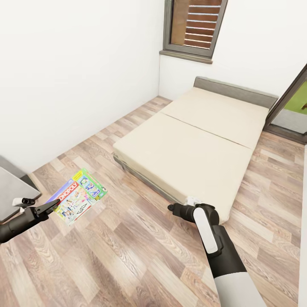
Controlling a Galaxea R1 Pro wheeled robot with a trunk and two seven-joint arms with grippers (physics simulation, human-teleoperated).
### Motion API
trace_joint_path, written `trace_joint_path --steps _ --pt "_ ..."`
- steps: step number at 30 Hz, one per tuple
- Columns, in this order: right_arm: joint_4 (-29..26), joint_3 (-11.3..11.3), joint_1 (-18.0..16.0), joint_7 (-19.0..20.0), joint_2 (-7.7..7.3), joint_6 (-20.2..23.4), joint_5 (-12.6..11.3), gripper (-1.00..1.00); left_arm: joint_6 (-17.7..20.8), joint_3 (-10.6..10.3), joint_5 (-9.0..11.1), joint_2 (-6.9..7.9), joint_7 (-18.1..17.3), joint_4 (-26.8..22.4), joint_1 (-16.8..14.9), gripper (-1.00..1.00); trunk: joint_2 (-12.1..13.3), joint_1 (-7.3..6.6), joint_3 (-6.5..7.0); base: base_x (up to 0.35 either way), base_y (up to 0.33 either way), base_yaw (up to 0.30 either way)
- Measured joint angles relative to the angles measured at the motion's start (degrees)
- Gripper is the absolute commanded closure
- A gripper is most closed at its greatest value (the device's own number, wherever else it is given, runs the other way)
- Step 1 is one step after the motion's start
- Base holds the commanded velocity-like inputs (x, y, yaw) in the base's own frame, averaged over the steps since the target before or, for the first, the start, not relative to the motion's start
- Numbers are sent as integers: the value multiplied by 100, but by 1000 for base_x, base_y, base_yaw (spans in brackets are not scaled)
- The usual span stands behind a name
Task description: Put all the toys in the child's room - the three board games (two on the bed and one on the table), the two jigsaw puzzles on the table, and the tennis ball on the table - inside the toy box on the table in the child's room.
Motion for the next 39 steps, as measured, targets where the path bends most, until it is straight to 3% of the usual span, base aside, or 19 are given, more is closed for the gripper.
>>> trace_joint_path --steps 39 --pt "0 1 1 -1 7 0 0 -100 0 -2 -9 0 0 -1 0 100 0 0 370 0 0 0"
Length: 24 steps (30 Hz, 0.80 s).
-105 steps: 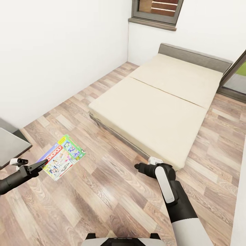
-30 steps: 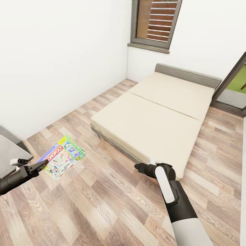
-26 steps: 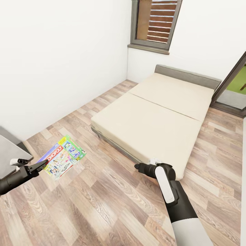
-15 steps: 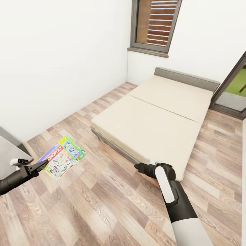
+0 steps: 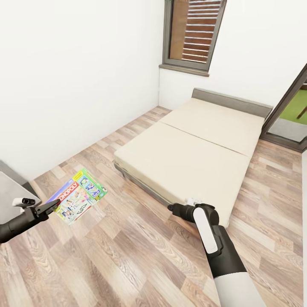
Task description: Put all the toys in the child's room - the three board games (two on the bed and one on the table), the two jigsaw puzzles on the table, and the tennis ball on the table - inside the toy box on the table in the child's room.
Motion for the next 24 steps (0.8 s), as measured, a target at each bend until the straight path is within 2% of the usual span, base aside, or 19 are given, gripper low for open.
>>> trace_joint_path --steps 24 --pt "0 6 0 -1 0 -1 0 -100 -4 0 0 0 0 1 0 100 0 0 228 0 0 0"
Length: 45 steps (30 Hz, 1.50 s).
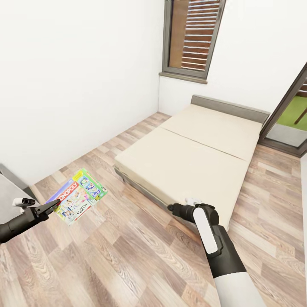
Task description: Put all the toys in the child's room - the three board games (two on the bed and one on the table), the two jigsaw puzzles on the table, and the tennis ball on the table - inside the toy box on the table in the child's room.
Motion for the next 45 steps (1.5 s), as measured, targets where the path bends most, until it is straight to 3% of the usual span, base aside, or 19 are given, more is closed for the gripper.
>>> trace_joint_path --steps 45 --pt "0 -1 0 0 0 0 0 -100 0 0 0 -5 0 0 0 100 0 0 427 0 0 0"
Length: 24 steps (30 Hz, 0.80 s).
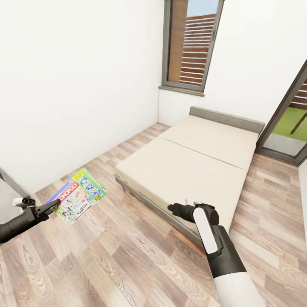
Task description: Put all the toys in the child's room - the three board games (two on the bed and one on the table), the two jigsaw puzzles on the table, and the tennis ball on the table - inside the toy box on the table in the child's room.
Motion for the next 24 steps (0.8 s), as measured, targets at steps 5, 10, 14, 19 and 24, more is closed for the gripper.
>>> trace_joint_path --steps 5,10,14,19,24 --pt "0 -2 0 0 0 -2 0 -100 0 0 0 -1 0 1 0 100 0 0 47 0 0 0" --pt "0 1 0 0 0 -6 0 -100 3 0 0 3 0 1 0 100 0 0 95 0 0 0" --pt "0 1 0 0 0 -2 0 -100 2 0 0 1 0 1 0 100 0 0 133 0 0 0" --pt "0 1 1 0 0 -3 0 -100 1 0 0 2 0 1 0 100 0 0 180 0 0 0" --pt "0 1 1 0 0 -3 0 -100 2 0 0 1 0 0 0 100 0 0 228 0 0 0"
